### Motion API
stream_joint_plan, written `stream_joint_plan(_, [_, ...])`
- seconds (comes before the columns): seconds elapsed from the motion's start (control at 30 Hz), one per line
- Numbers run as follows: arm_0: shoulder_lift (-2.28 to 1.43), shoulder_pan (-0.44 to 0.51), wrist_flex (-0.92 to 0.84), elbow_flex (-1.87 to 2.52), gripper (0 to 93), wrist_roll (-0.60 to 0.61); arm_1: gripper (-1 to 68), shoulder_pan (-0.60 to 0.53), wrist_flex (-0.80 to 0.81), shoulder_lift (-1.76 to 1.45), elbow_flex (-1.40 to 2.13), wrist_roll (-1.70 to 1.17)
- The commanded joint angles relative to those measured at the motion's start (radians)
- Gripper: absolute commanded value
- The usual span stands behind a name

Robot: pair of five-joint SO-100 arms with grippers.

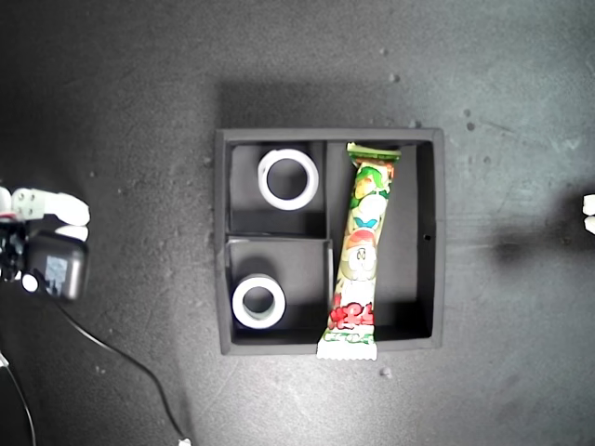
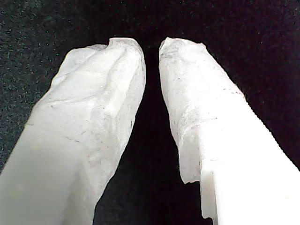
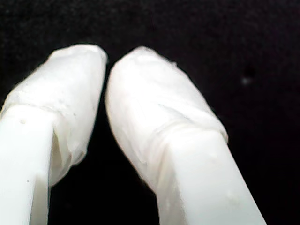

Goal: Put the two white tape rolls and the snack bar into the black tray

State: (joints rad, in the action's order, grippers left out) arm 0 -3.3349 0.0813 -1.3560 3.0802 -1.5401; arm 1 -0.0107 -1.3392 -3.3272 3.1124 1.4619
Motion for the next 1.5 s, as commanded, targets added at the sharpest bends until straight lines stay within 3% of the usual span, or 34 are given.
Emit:
stream_joint_plan(0.0, [-0.052, 0.008, -0.040, 0.058, 0.2, 0.026, 2.4, 0.003, -0.005, -0.005, 0.011, -0.130])
stream_joint_plan(0.13, [-0.052, 0.008, -0.040, 0.058, 0.2, 0.034, 2.4, 0.002, -0.005, -0.005, 0.011, -0.130])
stream_joint_plan(0.17, [-0.052, 0.005, -0.040, 0.058, 0.2, -0.143, 2.4, 0.002, -0.005, -0.005, 0.011, -0.130])
stream_joint_plan(0.2, [-0.052, 0.000, -0.038, 0.058, 0.2, -0.155, 2.4, 0.002, -0.005, -0.005, 0.011, -0.130])
stream_joint_plan(0.33, [-0.052, 0.000, -0.040, 0.058, 0.2, 0.225, 2.4, 0.018, -0.002, -0.021, 0.011, -0.132])
stream_joint_plan(0.37, [-0.052, 0.002, -0.038, 0.058, 0.2, 0.259, 2.4, 0.025, -0.002, -0.021, 0.011, -0.132])
stream_joint_plan(1.47, [-0.052, 0.000, -0.038, 0.058, 0.2, 0.239, 2.4, 0.014, -0.002, -0.021, 0.011, -0.132])
